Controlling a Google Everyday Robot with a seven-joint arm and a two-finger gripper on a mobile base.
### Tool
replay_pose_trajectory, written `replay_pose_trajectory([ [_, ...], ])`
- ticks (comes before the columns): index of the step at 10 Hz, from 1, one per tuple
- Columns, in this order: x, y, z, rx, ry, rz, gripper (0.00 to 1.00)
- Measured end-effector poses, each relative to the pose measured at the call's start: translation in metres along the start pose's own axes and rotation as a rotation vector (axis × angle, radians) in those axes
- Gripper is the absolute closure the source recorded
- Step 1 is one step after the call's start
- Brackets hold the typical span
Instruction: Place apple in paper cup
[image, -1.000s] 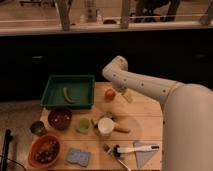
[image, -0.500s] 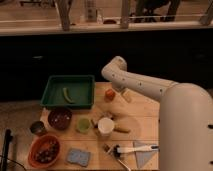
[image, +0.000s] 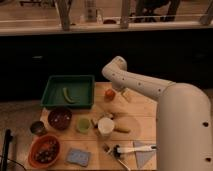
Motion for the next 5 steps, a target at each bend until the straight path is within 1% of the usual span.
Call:
replay_pose_trajectory([
  [1, 0.000, 0.001, 0.000, 0.030, -0.026, -0.025, 0.20],
  [3, -0.009, -0.008, 0.002, 0.066, -0.069, -0.063, 0.20],
  [5, -0.010, -0.015, 0.009, 0.078, -0.091, -0.105, 0.20],
])
